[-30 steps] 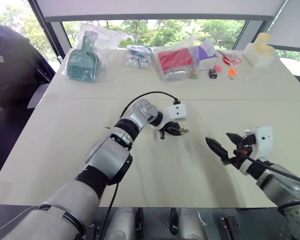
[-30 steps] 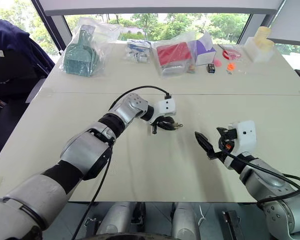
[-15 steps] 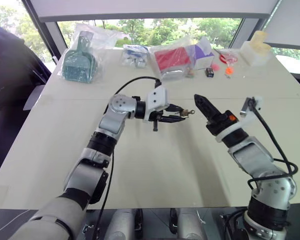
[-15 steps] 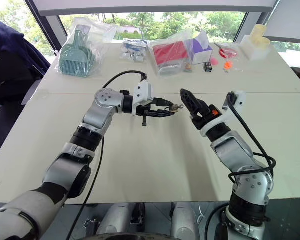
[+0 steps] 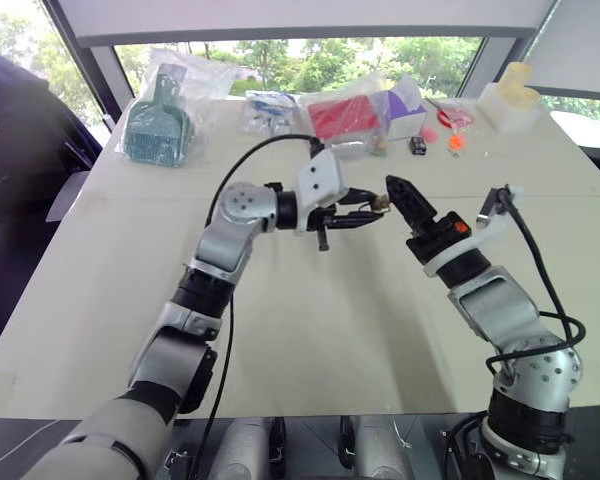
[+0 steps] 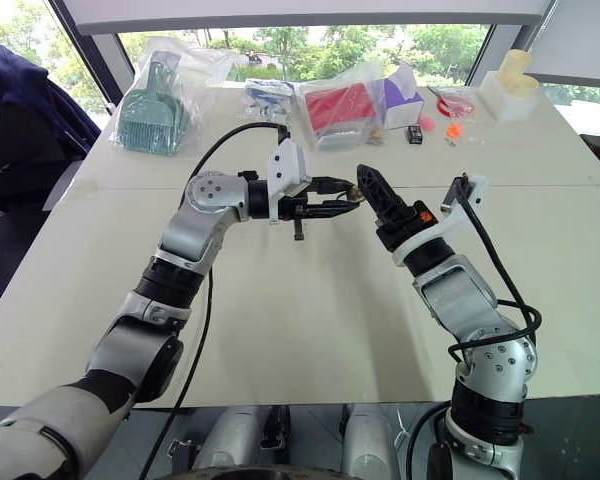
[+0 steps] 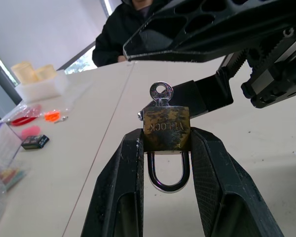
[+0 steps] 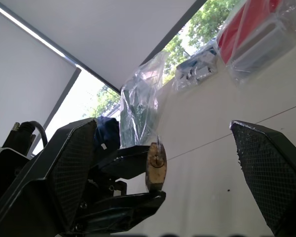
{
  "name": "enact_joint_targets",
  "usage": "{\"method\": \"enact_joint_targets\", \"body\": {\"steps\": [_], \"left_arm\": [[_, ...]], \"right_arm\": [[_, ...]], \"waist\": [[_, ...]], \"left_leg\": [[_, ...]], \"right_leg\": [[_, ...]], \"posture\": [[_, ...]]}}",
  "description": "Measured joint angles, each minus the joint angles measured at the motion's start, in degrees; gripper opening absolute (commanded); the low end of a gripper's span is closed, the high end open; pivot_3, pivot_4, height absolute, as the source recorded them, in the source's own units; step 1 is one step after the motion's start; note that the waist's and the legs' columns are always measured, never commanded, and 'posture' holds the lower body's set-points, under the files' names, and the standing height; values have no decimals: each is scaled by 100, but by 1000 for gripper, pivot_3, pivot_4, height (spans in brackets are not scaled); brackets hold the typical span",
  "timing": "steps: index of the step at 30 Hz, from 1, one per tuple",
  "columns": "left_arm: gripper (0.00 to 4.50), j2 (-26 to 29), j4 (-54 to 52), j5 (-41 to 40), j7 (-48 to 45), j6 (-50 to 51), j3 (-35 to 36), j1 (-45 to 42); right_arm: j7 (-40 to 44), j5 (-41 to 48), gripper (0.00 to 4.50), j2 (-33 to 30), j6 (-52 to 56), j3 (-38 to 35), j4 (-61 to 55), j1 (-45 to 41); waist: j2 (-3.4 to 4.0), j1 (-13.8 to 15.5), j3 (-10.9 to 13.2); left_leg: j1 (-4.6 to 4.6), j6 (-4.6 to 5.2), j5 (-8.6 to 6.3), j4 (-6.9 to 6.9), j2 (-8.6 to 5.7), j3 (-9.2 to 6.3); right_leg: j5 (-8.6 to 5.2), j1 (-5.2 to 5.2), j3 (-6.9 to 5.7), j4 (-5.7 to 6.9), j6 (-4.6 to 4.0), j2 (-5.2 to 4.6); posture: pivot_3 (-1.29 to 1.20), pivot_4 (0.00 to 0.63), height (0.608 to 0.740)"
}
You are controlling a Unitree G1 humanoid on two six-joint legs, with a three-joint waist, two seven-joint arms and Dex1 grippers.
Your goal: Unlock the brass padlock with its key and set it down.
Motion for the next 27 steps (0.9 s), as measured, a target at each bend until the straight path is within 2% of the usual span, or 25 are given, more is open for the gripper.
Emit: {"method": "enact_joint_targets", "body": {"steps": [1,2,8,9,22,27], "left_arm": [[764,-10,7,0,0,-16,-16,-1],[764,-24,24,0,0,-44,-21,-6],[764,-59,117,0,50,-94,-32,-80],[764,-63,132,-6,64,-105,-38,-85],[764,-55,132,-64,148,-166,-68,-85],[764,-15,162,-62,219,-221,-97,-84]], "right_arm": [[-13,4,3946,0,-41,41,0,21],[-28,4,3660,0,-56,74,0,43],[-62,24,482,0,-174,211,-3,110],[-72,48,60,0,-197,229,-21,111],[-41,61,60,-117,-418,358,-21,135],[141,15,2280,-238,-459,379,-61,241]], "waist": [[0,0,0],[0,0,0],[0,0,0],[0,0,0],[0,2,0],[0,0,0]], "left_leg": [[0,0,0,0,0,0],[0,0,0,0,0,0],[0,0,0,0,0,0],[0,0,0,0,0,0],[0,0,0,0,0,0],[0,0,0,0,1,-1]], "right_leg": [[0,0,0,0,0,0],[0,0,0,0,0,0],[0,0,0,-1,0,0],[0,0,0,-1,0,0],[0,1,0,-2,0,0],[0,0,0,-1,0,0]], "posture": [[0,150,735],[0,150,735],[0,150,735],[0,150,735],[0,150,735],[0,150,735]]}}
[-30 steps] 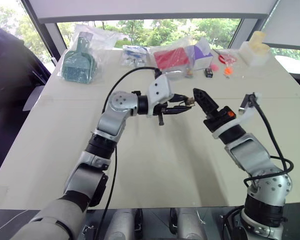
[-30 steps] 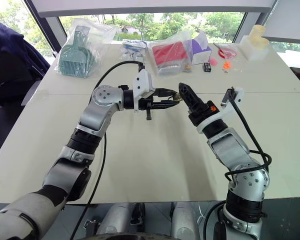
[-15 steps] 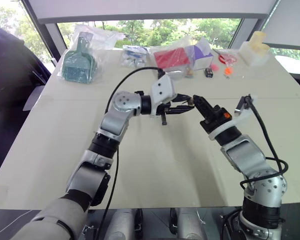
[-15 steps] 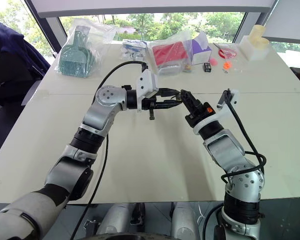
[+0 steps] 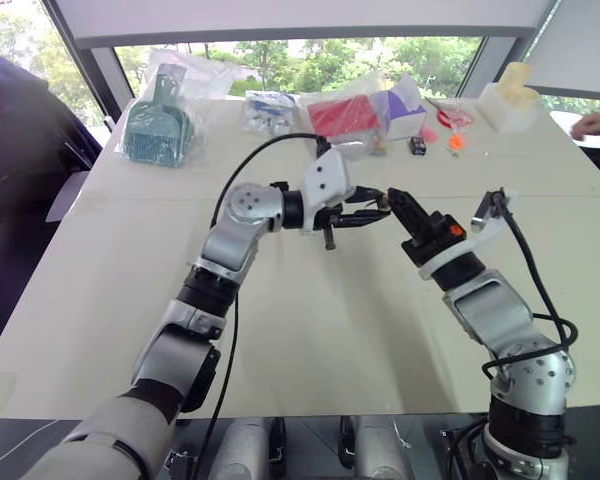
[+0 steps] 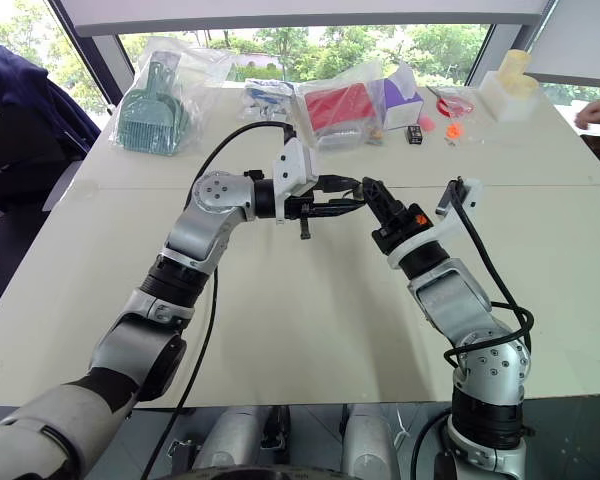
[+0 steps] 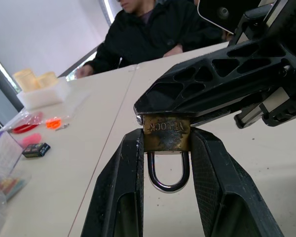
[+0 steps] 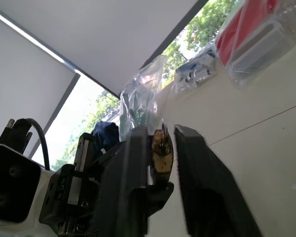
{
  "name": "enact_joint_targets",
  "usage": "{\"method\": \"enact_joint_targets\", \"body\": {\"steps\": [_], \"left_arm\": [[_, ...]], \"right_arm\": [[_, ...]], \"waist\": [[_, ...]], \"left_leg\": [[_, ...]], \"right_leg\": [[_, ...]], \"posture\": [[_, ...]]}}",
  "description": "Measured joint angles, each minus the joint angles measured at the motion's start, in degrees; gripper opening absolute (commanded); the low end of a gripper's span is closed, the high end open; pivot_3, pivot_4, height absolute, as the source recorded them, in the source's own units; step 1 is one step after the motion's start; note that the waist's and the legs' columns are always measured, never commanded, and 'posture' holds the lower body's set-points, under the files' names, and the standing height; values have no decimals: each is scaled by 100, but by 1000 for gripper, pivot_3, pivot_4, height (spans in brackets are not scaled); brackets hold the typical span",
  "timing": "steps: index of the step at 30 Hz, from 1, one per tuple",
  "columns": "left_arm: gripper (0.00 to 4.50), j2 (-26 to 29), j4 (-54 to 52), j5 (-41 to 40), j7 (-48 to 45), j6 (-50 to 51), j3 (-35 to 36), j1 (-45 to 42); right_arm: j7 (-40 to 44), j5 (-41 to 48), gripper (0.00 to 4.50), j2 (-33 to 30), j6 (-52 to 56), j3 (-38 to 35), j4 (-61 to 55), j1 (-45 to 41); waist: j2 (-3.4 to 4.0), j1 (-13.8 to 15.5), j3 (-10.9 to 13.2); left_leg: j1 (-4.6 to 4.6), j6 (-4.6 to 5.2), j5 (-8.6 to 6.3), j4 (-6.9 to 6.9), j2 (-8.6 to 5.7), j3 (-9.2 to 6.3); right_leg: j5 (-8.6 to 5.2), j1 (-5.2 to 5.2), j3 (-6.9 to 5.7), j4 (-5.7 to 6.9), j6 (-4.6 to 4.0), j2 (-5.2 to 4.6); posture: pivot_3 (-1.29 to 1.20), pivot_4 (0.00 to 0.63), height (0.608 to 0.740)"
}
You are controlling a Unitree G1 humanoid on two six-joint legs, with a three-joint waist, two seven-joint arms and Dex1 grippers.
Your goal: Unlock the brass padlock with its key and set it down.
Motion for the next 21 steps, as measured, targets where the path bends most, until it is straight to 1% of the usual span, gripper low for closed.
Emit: {"method": "enact_joint_targets", "body": {"steps": [1,9,11,12,14,16,21], "left_arm": [[764,11,16,0,4,-4,0,0],[764,30,43,-1,42,-22,-1,0],[764,32,43,-1,42,-22,-1,0],[764,33,43,-1,42,-22,-1,0],[764,36,43,-1,42,-22,-1,0],[764,51,40,9,48,-29,-29,3],[764,106,-24,42,67,-225,-92,55]], "right_arm": [[18,-12,2795,-5,-17,1,-11,28],[-48,-83,2795,-11,-183,-34,-11,46],[-48,-79,2297,-11,-201,-34,-10,46],[-49,-79,1964,-11,-201,-32,-10,46],[-59,-79,853,-12,-200,-24,-9,45],[-67,-70,40,-12,-196,9,-9,35],[-82,-85,40,-12,-195,63,1,7]], "waist": [[0,1,0],[0,2,0],[0,3,0],[0,3,0],[0,3,0],[0,1,0],[0,-2,0]], "left_leg": [[0,0,0,0,0,0],[0,0,0,0,0,0],[0,0,0,0,0,0],[0,0,0,0,0,0],[0,0,0,0,0,0],[0,0,0,0,0,0],[0,0,0,0,0,0]], "right_leg": [[0,0,0,0,0,0],[0,0,0,-1,0,0],[0,0,0,-1,0,0],[0,0,0,-1,0,0],[0,0,0,-1,0,0],[0,0,0,-1,0,0],[0,0,0,-1,0,0]], "posture": [[0,150,735],[0,150,735],[0,150,735],[0,150,735],[0,150,735],[0,150,735],[0,150,735]]}}
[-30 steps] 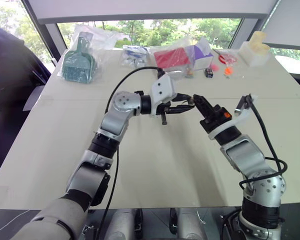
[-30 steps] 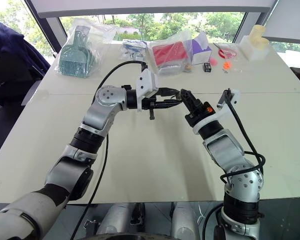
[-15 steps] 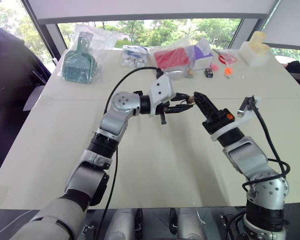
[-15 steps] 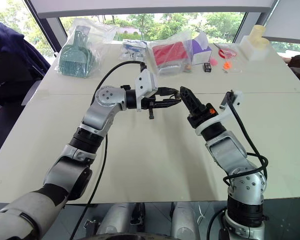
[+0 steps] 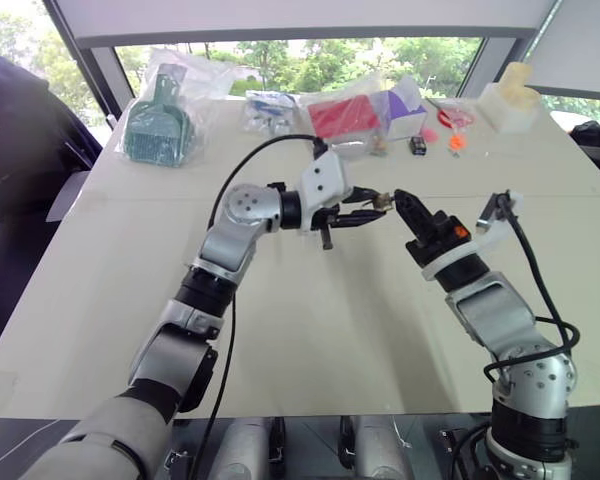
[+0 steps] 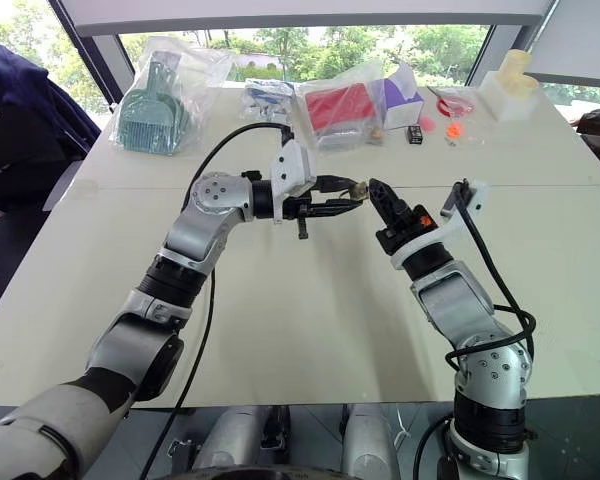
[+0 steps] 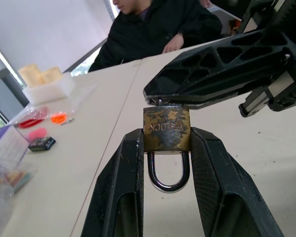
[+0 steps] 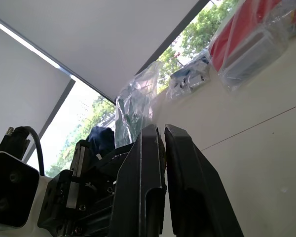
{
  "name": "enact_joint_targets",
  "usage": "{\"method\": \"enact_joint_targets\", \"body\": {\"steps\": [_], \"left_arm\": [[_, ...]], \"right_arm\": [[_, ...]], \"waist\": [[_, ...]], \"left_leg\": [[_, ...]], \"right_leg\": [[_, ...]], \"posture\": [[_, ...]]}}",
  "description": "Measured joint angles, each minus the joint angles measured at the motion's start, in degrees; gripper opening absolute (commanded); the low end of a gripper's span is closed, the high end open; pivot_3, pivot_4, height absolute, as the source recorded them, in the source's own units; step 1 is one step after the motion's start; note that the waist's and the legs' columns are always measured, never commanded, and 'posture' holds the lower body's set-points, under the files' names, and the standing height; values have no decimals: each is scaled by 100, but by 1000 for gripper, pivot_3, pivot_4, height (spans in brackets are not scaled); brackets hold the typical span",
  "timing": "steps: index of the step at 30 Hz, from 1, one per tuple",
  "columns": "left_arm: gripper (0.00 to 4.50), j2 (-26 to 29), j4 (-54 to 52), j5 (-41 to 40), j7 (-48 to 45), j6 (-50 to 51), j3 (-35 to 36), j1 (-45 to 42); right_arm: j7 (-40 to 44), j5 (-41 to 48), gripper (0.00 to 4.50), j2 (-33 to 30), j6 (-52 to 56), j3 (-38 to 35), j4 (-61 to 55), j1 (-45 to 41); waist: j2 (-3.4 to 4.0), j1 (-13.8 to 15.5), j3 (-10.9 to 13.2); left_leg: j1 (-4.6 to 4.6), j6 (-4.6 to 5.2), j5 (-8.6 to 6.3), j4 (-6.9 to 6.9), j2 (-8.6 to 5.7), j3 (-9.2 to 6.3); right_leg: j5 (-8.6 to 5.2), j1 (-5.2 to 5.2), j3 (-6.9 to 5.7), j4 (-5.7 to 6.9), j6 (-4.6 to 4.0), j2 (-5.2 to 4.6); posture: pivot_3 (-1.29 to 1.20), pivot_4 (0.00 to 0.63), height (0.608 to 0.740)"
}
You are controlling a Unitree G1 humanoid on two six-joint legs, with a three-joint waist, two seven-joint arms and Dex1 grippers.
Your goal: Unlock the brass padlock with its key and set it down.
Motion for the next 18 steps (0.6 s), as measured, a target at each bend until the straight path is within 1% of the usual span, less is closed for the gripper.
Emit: {"method": "enact_joint_targets", "body": {"steps": [3,8,11,15,18], "left_arm": [[764,60,-33,129,78,-304,-22,81],[764,147,-29,703,624,-1369,-195,214],[764,236,147,1305,1183,-2234,-306,217],[764,264,653,2120,2205,-3259,-437,204],[764,283,983,2565,2767,-3786,-462,127]], "right_arm": [[-5,-64,40,3,-1,68,0,-9],[-170,-91,40,168,-84,101,11,-66],[-309,-72,40,319,-155,105,81,-171],[-587,-50,40,629,-296,108,229,-306],[-697,-50,40,706,-346,117,269,-389]], "waist": [[0,4,0],[0,6,0],[0,7,0],[1,8,0],[1,10,0]], "left_leg": [[0,0,0,0,0,0],[0,0,0,0,0,0],[1,0,0,-1,0,0],[0,0,0,-1,0,1],[0,0,0,-2,0,1]], "right_leg": [[0,0,0,0,0,0],[0,0,0,-1,-1,-2],[0,0,0,-1,-1,-2],[1,0,0,-1,0,-2],[2,0,-1,-1,1,-2]], "posture": [[0,150,735],[0,150,735],[0,150,735],[0,150,735],[0,150,735]]}}
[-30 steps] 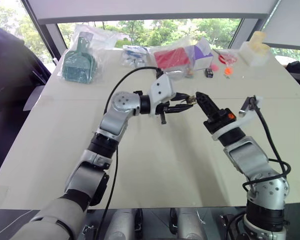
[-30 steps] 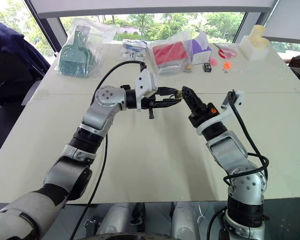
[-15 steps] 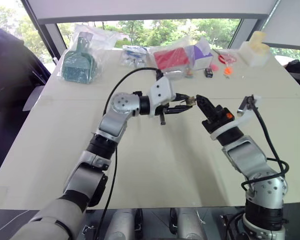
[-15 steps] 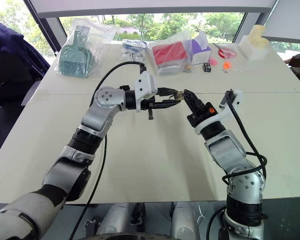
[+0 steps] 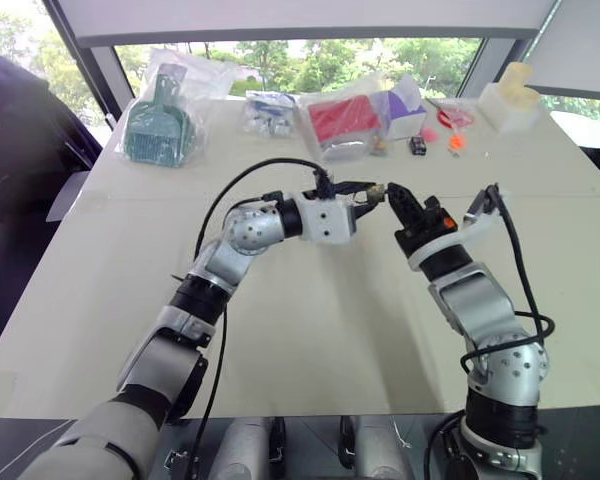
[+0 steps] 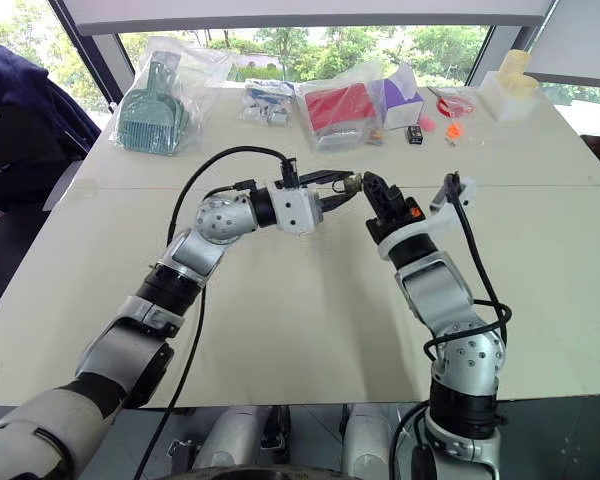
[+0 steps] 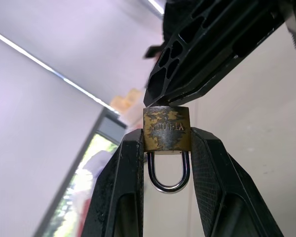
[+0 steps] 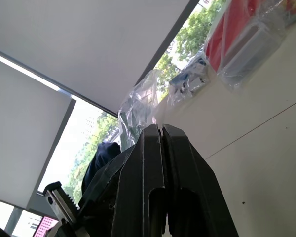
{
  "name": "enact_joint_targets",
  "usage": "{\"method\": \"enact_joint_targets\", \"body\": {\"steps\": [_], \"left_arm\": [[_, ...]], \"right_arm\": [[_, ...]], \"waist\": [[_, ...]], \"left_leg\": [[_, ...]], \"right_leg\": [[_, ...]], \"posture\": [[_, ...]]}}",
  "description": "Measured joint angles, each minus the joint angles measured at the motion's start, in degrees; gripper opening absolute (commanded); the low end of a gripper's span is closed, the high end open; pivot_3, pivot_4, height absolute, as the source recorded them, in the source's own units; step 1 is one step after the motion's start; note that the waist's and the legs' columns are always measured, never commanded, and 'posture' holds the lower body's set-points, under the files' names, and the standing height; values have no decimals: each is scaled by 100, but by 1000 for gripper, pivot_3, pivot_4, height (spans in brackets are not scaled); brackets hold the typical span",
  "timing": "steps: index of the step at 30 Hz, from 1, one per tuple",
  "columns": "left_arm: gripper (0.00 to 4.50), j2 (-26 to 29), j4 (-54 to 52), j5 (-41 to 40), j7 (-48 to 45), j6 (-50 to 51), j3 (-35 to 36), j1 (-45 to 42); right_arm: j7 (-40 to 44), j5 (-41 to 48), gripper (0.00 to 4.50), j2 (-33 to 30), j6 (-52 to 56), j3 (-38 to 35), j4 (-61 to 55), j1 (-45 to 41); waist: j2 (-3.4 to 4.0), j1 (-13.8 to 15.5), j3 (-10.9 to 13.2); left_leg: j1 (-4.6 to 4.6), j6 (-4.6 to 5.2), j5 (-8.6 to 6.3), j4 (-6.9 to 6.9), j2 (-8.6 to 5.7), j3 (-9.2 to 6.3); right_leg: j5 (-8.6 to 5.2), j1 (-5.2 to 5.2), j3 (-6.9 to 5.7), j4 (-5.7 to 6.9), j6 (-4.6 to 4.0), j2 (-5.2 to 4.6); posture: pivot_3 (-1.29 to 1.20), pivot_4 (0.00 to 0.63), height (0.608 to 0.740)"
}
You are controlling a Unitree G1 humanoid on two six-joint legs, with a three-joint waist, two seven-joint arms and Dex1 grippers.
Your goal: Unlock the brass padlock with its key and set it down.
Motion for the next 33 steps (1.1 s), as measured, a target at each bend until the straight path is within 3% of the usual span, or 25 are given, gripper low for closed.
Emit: {"method": "enact_joint_targets", "body": {"steps": [4,6,7,9,14,20,33], "left_arm": [[764,45,348,379,461,-393,-111,-127],[764,5,457,234,323,-357,-136,-191],[764,-48,472,7,103,-229,-134,-209],[764,-129,479,-555,-428,125,-123,-270],[764,86,469,-1456,-1550,669,67,-593],[764,73,244,-1914,-2179,1009,69,-613],[764,67,-512,-2038,-2400,1155,56,-462]], "right_arm": [[-189,27,40,37,-33,11,-5,0],[-147,1,40,-97,-9,11,-12,29],[-24,-37,266,-290,37,11,-17,56],[402,-154,885,-774,148,-35,-50,162],[1745,-280,3442,-1953,436,-481,-61,536],[2712,-237,3442,-2463,756,-522,-61,672],[2745,-36,3442,-2245,968,-264,14,250]], "waist": [[0,-3,0],[0,5,0],[0,8,0],[0,1,0],[2,-19,1],[1,1,2],[2,4,2]], "left_leg": [[0,0,0,-1,0,2],[-1,0,0,-1,0,3],[-1,0,0,0,-1,3],[-3,5,-3,2,-1,5],[3,8,-4,-1,6,7],[2,7,-4,4,5,6],[2,7,-4,5,3,3]], "right_leg": [[0,0,0,0,0,0],[0,0,0,0,0,-1],[0,0,0,-1,0,-2],[-1,2,0,-4,-1,-3],[-1,0,-1,-3,1,1],[-1,1,-1,-3,1,-2],[-1,3,-1,-4,0,-3]], "posture": [[0,150,735],[0,150,735],[0,150,735],[0,150,735],[0,150,735],[0,150,735],[0,150,735]]}}
